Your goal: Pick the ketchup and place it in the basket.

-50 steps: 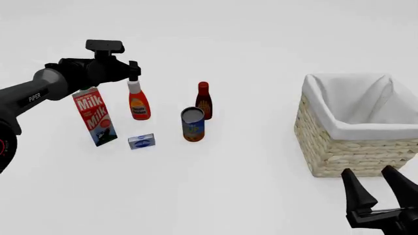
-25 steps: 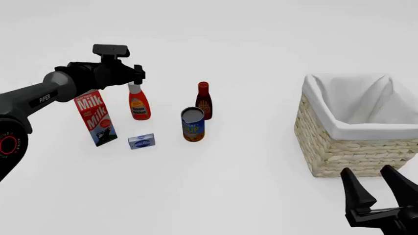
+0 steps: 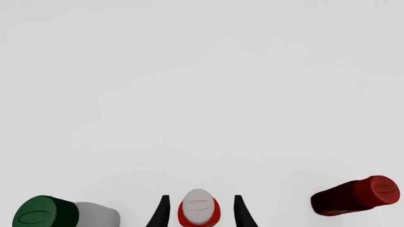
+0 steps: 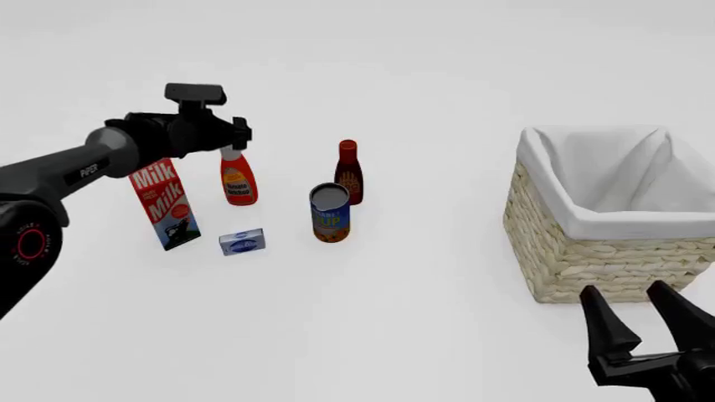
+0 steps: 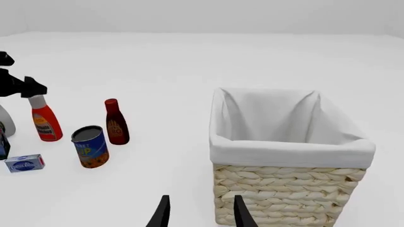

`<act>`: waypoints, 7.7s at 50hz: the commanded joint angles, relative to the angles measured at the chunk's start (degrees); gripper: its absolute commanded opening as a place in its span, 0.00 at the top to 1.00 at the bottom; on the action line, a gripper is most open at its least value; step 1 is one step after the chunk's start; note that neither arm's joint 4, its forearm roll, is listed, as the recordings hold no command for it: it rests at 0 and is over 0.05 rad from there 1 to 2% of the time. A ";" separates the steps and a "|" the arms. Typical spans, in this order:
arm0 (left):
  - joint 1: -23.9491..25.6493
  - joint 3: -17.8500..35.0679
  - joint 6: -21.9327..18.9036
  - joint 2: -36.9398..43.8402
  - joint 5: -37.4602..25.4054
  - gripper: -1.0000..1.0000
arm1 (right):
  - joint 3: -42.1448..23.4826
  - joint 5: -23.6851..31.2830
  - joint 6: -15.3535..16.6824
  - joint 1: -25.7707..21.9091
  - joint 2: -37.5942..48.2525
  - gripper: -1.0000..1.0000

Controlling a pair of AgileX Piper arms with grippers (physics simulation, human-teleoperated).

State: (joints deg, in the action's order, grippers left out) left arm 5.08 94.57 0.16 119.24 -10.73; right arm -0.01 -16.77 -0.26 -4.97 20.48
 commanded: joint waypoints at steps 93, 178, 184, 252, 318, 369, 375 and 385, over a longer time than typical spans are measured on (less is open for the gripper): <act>0.54 -4.69 0.55 -3.41 2.77 1.00 | 0.00 -0.35 0.64 -0.11 0.58 0.00; 9.51 -17.11 0.26 -45.44 -18.86 1.00 | -22.33 14.49 6.41 -14.01 1.36 0.00; 10.17 -16.75 -0.51 -48.30 -22.33 1.00 | -24.56 15.49 5.87 -16.77 2.75 0.00; 22.78 -15.41 0.18 -56.02 -34.76 1.00 | -43.41 11.15 4.44 -47.37 32.54 0.00; 25.75 -15.43 0.14 -59.58 -39.16 1.00 | -56.39 12.62 10.18 -54.31 46.88 0.00; 28.25 -10.42 0.32 -58.63 -42.52 1.00 | -60.36 6.76 5.68 -54.80 56.06 0.00; 28.45 -10.37 0.65 -58.77 -42.74 1.00 | -61.62 6.96 6.24 -54.71 57.69 0.00; 29.17 -9.51 1.22 -58.89 -43.65 1.00 | -62.93 6.72 6.56 -54.48 60.03 0.00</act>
State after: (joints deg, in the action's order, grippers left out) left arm 33.66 84.11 1.86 60.59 -53.74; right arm -61.50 -9.79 5.97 -59.73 78.10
